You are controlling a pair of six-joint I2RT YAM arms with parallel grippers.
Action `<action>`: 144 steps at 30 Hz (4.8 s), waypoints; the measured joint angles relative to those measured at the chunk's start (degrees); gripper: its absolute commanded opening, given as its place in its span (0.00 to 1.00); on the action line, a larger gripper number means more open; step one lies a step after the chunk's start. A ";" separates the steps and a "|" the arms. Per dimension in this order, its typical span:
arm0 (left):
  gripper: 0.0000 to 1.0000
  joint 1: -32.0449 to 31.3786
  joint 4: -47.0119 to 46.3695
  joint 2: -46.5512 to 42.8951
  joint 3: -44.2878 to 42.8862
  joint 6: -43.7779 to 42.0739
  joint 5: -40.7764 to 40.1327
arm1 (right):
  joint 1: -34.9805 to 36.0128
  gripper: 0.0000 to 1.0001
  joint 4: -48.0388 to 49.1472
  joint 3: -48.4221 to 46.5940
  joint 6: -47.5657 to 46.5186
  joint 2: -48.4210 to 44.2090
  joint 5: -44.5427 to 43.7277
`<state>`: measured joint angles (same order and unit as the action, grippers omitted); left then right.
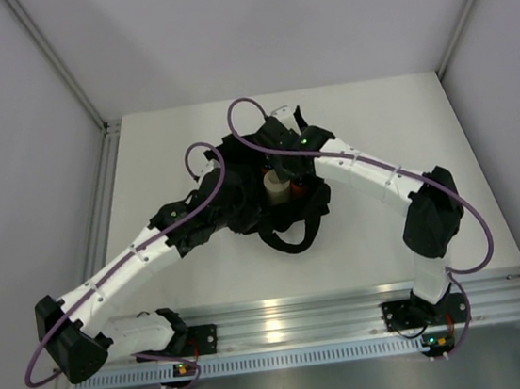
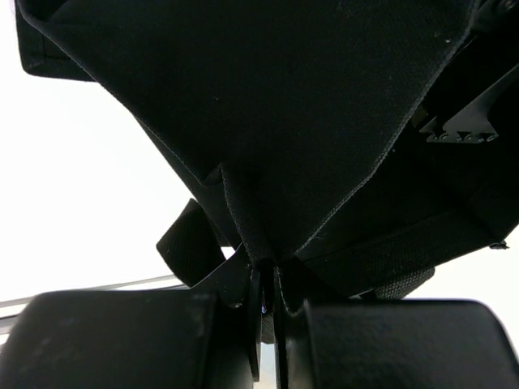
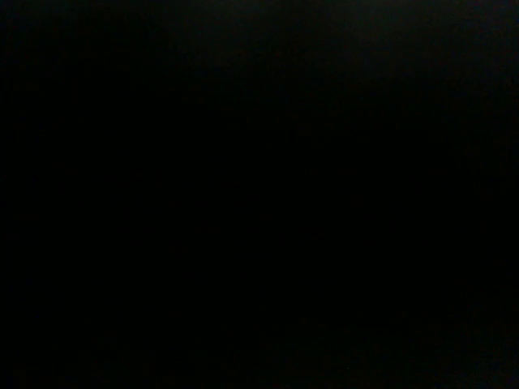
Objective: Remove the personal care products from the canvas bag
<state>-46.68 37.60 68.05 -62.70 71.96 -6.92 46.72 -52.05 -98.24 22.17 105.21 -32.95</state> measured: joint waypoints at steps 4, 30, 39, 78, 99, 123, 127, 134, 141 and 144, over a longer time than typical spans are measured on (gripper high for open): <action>0.00 0.00 -0.04 0.00 0.00 -0.09 -0.02 | -1.05 0.55 0.04 0.00 -0.09 0.11 1.38; 0.00 0.00 -0.66 0.13 -0.46 -0.20 -0.15 | -2.40 0.29 -0.59 -0.13 4.94 0.37 3.69; 0.00 0.00 -0.61 0.87 -0.94 -0.61 0.04 | -2.40 0.24 -0.74 -0.15 3.13 0.42 3.74; 0.00 0.17 -0.76 1.84 -2.05 -2.14 0.00 | -5.03 0.13 4.20 5.20 -5.27 -2.86 14.10; 0.00 0.22 -0.74 1.88 -2.23 -2.51 0.02 | -5.03 0.00 5.88 8.35 -13.49 -6.64 16.48; 0.00 0.22 -0.55 3.50 -3.76 -3.13 0.28 | -5.03 0.00 6.25 8.24 -14.67 -9.18 17.29; 0.00 0.22 -0.57 3.74 -3.96 -3.13 0.28 | -5.03 0.00 5.95 7.82 -14.88 -9.46 17.49; 0.00 0.22 -0.33 3.98 -4.59 -3.87 0.24 | -5.01 0.00 5.70 7.63 -15.21 -9.49 17.29; 0.00 0.22 0.28 4.61 -6.47 -7.04 0.00 | -5.01 0.00 5.64 7.32 -15.17 -9.44 16.22; 0.00 0.26 0.37 4.61 -7.30 -8.39 -0.37 | -4.98 0.00 5.73 7.32 -15.15 -9.44 16.02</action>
<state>-46.41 37.98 72.66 -70.00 63.57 -7.29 41.74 -46.33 -90.91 7.03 95.77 -16.93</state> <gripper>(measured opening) 0.069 0.316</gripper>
